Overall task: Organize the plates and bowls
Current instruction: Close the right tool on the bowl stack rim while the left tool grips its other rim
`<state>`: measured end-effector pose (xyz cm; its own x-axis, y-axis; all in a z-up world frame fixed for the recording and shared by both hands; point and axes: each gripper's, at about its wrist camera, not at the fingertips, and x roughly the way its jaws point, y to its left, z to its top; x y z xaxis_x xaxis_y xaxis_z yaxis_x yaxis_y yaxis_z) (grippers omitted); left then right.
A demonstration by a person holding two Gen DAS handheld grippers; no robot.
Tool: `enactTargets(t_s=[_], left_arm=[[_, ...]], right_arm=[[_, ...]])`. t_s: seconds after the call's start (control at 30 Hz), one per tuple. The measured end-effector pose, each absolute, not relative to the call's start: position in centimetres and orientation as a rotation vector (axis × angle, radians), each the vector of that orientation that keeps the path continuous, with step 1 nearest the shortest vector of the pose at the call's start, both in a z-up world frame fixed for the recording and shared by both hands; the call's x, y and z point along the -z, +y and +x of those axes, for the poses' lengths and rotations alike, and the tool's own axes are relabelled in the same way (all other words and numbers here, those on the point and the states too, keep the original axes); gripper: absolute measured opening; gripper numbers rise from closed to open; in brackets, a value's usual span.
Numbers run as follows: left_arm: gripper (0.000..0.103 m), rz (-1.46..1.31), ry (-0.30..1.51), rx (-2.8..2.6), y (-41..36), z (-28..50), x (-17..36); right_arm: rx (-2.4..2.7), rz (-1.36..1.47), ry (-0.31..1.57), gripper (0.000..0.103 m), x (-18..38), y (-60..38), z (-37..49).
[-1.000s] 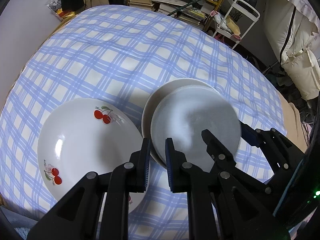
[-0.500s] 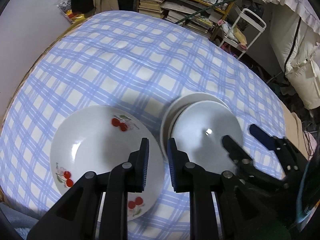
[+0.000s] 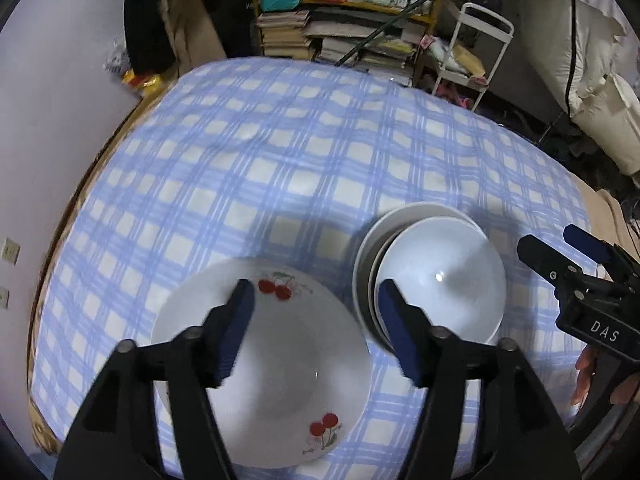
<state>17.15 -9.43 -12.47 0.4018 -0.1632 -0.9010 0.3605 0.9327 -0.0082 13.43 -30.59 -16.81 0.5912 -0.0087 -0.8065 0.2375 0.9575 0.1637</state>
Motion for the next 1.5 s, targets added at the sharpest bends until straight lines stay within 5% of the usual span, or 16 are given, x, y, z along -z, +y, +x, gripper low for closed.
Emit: enactTargets(t_s=[1.5], left_arm=[[0.072, 0.174, 1.278, 0.327, -9.9, 20.9, 17.3]], right_arm=[[0.204, 0.395, 1.183, 0.101, 22.0, -32.8, 14.7]])
